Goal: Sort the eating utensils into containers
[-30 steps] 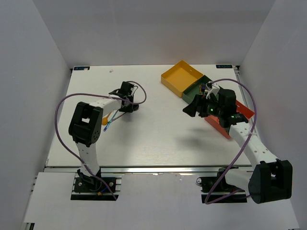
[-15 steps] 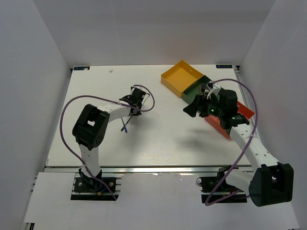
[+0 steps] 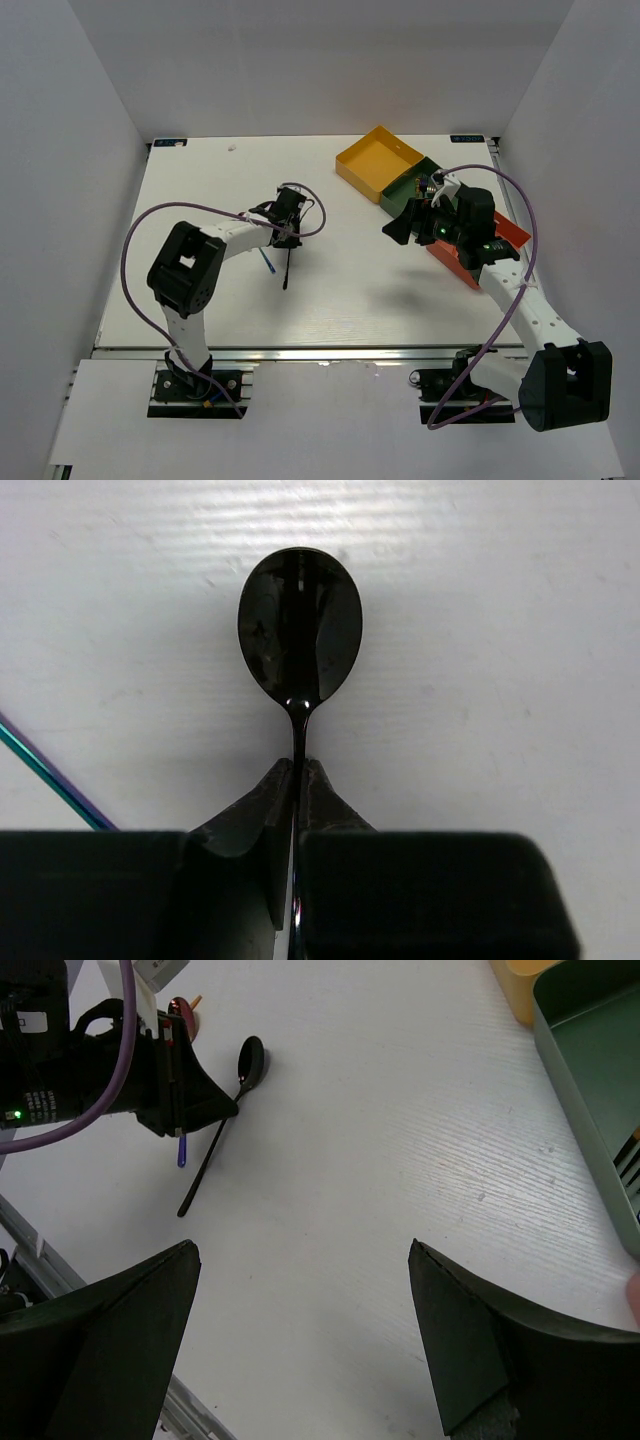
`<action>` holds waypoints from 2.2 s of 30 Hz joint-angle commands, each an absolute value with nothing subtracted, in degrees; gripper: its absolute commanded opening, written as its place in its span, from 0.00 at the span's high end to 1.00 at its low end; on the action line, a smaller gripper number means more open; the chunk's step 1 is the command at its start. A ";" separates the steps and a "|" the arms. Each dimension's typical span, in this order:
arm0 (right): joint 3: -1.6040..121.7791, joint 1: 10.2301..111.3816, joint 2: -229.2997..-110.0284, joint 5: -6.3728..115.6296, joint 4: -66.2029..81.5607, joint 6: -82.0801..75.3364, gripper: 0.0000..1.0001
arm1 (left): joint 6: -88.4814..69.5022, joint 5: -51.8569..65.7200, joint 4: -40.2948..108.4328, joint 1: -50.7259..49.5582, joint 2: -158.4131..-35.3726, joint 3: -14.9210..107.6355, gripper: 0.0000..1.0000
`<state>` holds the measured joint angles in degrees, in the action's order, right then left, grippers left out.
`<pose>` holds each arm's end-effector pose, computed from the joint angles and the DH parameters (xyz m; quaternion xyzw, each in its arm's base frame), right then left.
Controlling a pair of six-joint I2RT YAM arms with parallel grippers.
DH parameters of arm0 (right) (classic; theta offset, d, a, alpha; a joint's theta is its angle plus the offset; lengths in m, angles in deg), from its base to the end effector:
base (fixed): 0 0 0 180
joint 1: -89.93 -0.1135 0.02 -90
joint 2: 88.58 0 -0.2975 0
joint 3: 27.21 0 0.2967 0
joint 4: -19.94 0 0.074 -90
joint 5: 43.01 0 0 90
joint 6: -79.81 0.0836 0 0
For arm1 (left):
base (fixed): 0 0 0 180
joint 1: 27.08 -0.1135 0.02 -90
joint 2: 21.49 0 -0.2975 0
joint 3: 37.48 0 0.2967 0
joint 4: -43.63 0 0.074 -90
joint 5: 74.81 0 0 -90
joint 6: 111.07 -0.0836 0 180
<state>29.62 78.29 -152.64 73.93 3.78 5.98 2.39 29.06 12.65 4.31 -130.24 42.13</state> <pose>0.3063 0.1018 0.2847 -0.0957 0.8172 0.3173 0.4716 0.3963 -0.2184 0.1162 0.0353 0.9590 -0.0143 0.2809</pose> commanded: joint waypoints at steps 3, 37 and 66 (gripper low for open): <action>29.19 78.51 -151.25 72.92 6.43 5.54 0.11 | 8.54 19.86 9.11 5.08 -124.33 42.92 1.00; 26.03 79.91 -134.91 63.23 -0.96 14.06 0.11 | 6.27 18.34 58.68 5.44 -163.94 106.37 1.00; 24.18 79.91 -131.21 62.81 -3.50 11.43 0.11 | 0.11 15.46 58.68 7.81 -179.43 112.70 0.63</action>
